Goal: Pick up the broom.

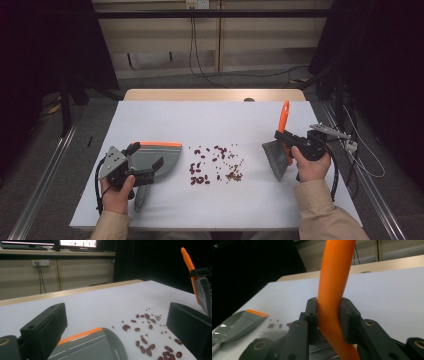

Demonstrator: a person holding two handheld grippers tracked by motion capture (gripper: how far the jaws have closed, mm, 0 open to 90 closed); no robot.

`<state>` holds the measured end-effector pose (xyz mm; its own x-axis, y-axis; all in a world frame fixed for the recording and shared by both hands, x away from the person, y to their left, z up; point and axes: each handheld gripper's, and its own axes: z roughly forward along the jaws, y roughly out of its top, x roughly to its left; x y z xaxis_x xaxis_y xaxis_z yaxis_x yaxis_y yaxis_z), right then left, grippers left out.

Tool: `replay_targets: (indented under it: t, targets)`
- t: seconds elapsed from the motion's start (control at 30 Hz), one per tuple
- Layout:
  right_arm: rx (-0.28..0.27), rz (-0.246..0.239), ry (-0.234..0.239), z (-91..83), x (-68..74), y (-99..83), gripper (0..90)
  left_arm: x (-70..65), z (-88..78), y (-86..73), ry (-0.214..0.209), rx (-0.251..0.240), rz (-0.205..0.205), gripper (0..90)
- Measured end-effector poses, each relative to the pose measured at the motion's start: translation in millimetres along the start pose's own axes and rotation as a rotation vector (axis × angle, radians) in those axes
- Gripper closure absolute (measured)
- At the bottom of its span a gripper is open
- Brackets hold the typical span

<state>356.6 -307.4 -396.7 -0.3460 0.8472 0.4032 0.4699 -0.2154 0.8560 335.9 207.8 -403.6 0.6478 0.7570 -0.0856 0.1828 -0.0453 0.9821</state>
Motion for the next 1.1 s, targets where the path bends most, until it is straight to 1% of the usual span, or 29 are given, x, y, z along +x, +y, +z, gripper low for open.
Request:
replay_targets:
  t: [0.03,0.1,0.13,0.17,0.2,0.23,0.27,0.33,0.4,0.43,0.5,0.53,0.57,0.6,0.63,0.7,0.73,0.77,0.8,0.83,0.87,0.9,0.93,0.97,1.0,1.07,1.1]
  targets:
    - [-0.004,0.001,0.010,-0.3,0.4,0.6,71.3,-1.1,1.3,1.3,-0.002,-0.001,0.007,3.2]
    - [-0.022,0.001,0.026,-1.1,2.1,1.2,71.3,-5.2,3.6,4.6,-0.009,-0.010,0.007,3.2]
    - [-0.030,0.008,0.042,-1.4,3.0,1.7,71.3,-6.6,4.7,6.5,-0.017,-0.010,0.011,3.2]
    - [-0.047,0.011,0.048,-2.0,4.7,2.3,71.4,-8.7,6.1,8.2,-0.026,-0.012,0.004,3.2]
    - [-0.060,0.018,0.065,-2.7,7.9,4.5,71.4,-10.1,7.5,9.7,-0.035,-0.012,0.011,3.2]
    - [-0.068,0.014,0.073,-3.1,9.2,5.7,71.4,-11.9,9.2,11.0,-0.045,-0.007,0.011,3.2]
    - [-0.069,0.010,0.074,-3.2,10.5,6.8,71.4,-14.1,10.9,12.0,-0.054,-0.003,0.003,3.2]
    - [-0.080,0.013,0.086,-3.3,12.8,8.3,71.4,-18.0,13.7,14.1,-0.065,0.002,0.011,3.2]
    - [-0.080,0.014,0.087,-3.1,14.0,8.8,71.4,-21.9,16.9,16.8,-0.078,0.012,0.016,3.1]
    - [-0.084,0.002,0.091,-2.0,17.5,9.8,71.4,-24.4,18.9,18.1,-0.085,0.015,0.015,3.2]
    - [-0.085,-0.005,0.091,0.0,22.5,10.2,71.4,-29.6,23.8,20.5,-0.098,0.028,0.017,3.2]
    - [-0.085,-0.005,0.091,0.0,22.5,10.2,71.4,-32.2,26.4,21.6,-0.107,0.032,0.016,3.2]
    - [-0.081,-0.006,0.101,3.0,28.3,10.9,71.4,-34.6,29.4,22.4,-0.118,0.033,0.016,3.0]
    - [-0.081,-0.006,0.101,3.0,28.3,10.9,71.4,-37.1,32.3,23.2,-0.123,0.040,0.017,3.0]
    - [-0.089,-0.008,0.112,4.8,31.0,11.4,71.4,-39.4,35.1,24.1,-0.132,0.047,0.016,3.1]
    - [-0.090,-0.017,0.114,7.8,37.5,13.1,71.4,-44.0,40.3,25.7,-0.148,0.057,0.012,2.9]
    - [-0.089,-0.023,0.122,9.3,40.4,14.3,71.4,-46.3,43.0,26.5,-0.156,0.062,0.014,2.9]
    - [-0.091,-0.024,0.128,11.0,43.3,15.4,71.4,-48.6,45.5,27.2,-0.167,0.059,0.008,2.9]
    - [-0.091,-0.028,0.126,12.7,46.3,16.3,71.4,-50.1,48.3,28.1,-0.193,0.060,-0.002,2.7]
    - [-0.091,-0.029,0.139,16.3,52.5,17.8,71.4,-52.2,50.9,28.9,-0.222,0.061,-0.009,3.5]
    - [-0.091,-0.029,0.139,16.3,52.5,17.8,71.4,-54.7,53.4,29.5,-0.243,0.059,0.001,3.5]
    - [-0.092,-0.030,0.142,18.2,55.6,18.4,71.4,-56.3,55.7,30.5,-0.254,0.059,0.019,3.5]
    - [-0.095,-0.036,0.150,21.7,61.6,19.8,71.4,-58.2,58.3,31.5,-0.262,0.055,0.010,3.5]
    - [-0.095,-0.036,0.150,21.7,61.6,19.8,71.4,-60.0,61.2,32.7,-0.284,0.056,-0.010,3.5]
    - [-0.093,-0.040,0.153,23.7,64.6,20.5,71.4,-61.2,64.0,34.0,-0.303,0.062,-0.009,3.6]
    - [-0.096,-0.056,0.152,27.7,70.6,21.6,71.4,-64.5,69.1,36.3,-0.305,0.066,-0.007,3.7]
    - [-0.094,-0.055,0.156,29.8,73.1,21.8,71.4,-65.8,71.1,37.1,-0.304,0.074,-0.008,3.7]
